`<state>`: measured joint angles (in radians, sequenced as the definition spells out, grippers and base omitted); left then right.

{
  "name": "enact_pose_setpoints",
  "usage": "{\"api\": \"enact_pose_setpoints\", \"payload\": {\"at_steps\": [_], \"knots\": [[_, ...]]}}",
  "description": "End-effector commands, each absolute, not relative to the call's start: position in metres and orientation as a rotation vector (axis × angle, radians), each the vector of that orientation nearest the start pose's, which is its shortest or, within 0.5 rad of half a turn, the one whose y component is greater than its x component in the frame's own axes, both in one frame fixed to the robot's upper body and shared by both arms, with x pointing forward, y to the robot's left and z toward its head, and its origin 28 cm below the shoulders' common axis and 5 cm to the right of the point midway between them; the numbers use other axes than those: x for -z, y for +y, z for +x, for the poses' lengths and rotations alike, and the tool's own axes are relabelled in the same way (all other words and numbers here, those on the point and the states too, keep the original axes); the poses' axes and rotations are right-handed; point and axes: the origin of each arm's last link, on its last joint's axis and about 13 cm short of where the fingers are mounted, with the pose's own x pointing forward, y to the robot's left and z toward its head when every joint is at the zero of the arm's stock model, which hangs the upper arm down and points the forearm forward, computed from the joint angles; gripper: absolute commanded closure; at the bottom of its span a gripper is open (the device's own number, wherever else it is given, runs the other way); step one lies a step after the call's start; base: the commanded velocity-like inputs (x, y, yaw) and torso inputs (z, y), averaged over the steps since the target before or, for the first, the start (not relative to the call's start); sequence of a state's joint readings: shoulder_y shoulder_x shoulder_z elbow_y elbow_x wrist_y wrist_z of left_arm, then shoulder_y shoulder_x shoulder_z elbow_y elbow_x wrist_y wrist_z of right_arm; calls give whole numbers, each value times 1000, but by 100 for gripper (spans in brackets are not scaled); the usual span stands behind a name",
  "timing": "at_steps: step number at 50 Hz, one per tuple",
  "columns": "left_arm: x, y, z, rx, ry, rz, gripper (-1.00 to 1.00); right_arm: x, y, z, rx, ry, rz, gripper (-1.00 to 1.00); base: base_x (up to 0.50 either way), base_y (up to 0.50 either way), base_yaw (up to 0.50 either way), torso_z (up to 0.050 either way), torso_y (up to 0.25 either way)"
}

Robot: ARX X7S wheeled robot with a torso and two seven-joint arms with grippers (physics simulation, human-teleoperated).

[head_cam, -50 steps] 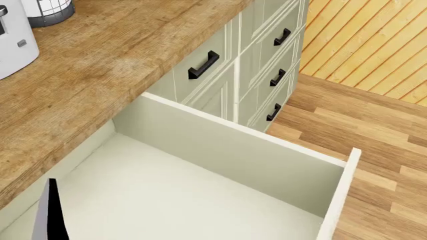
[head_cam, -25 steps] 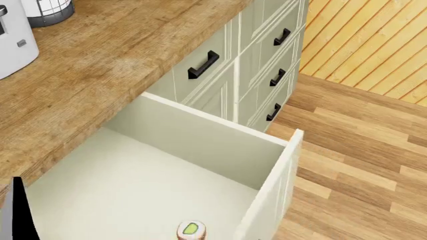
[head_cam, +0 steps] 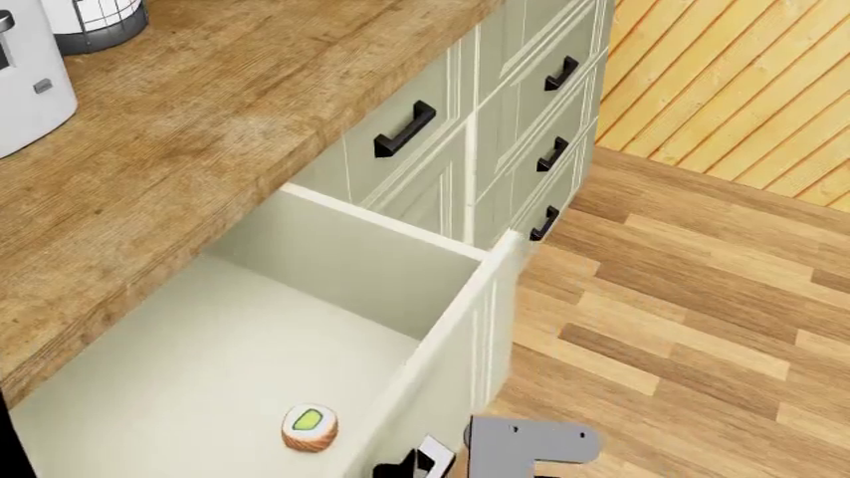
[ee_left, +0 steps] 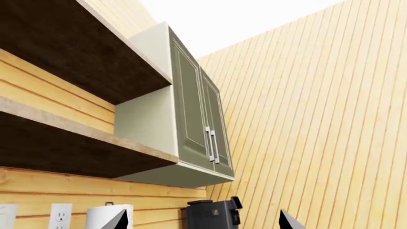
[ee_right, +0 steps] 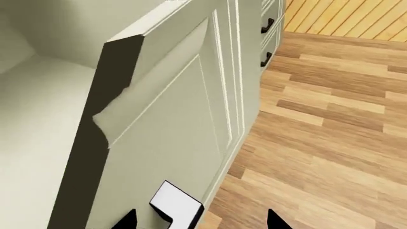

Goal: Close the right drawer.

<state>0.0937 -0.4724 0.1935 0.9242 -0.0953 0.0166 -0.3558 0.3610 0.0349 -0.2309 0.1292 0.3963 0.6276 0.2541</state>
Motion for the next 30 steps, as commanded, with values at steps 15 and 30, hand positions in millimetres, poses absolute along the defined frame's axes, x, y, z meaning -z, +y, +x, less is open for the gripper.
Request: {"api": "enact_pose_setpoints", "payload": {"at_steps": [15, 30], "knots": [[-178, 220, 143, 97, -781, 114, -100, -27, 12, 284, -258, 467, 226, -100, 0, 0, 0, 0, 0], [-188, 221, 143, 82, -798, 127, -100, -28, 43, 289, -370, 460, 246, -100, 0, 0, 0, 0, 0]]}}
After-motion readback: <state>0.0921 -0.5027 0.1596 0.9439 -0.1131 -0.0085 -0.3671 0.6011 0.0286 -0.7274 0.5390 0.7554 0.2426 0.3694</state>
